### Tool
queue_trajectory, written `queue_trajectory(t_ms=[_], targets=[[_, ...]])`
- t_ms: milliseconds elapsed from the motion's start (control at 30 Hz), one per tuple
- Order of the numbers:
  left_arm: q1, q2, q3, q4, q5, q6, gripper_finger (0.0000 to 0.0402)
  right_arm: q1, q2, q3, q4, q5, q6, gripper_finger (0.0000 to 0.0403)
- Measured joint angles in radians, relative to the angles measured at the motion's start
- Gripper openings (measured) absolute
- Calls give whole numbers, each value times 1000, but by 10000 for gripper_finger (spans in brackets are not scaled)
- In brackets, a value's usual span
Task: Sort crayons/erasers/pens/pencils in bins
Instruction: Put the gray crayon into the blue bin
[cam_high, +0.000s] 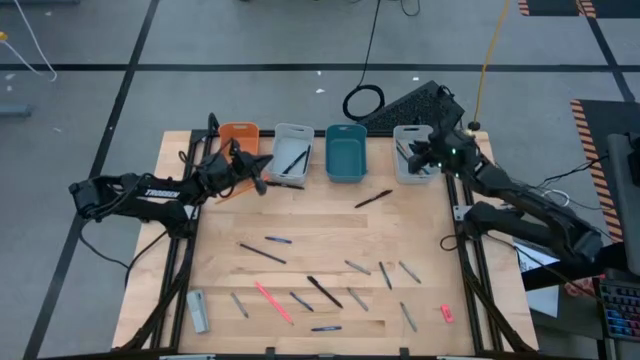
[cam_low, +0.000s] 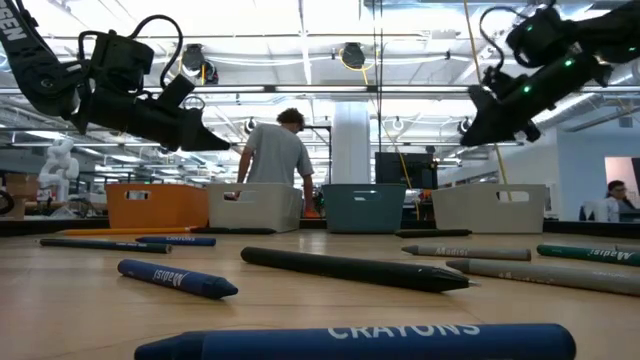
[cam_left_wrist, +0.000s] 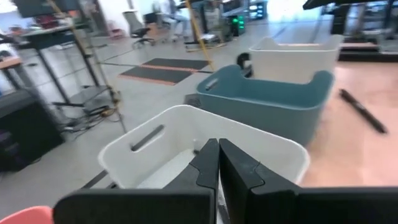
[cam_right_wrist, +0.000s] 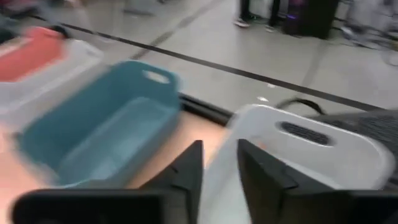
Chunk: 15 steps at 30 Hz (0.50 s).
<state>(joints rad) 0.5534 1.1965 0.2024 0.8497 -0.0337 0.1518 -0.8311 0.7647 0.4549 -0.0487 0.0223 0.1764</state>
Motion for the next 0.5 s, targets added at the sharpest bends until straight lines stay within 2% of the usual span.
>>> queue_trajectory(t_ms=[167, 300, 433, 500], targets=[[-55, 0, 22, -65, 75, 5, 7, 179, -73, -136, 161, -1, 43, 8], [-158, 0, 110, -331, 77, 10, 5, 316, -83, -241, 300, 18, 69, 10], [-280, 0, 242, -660, 12, 31, 3, 462, -76, -250, 305, 142, 66, 8], [-334, 0, 276, -724, -20, 32, 4, 534, -69, -227, 293, 181, 66, 5]])
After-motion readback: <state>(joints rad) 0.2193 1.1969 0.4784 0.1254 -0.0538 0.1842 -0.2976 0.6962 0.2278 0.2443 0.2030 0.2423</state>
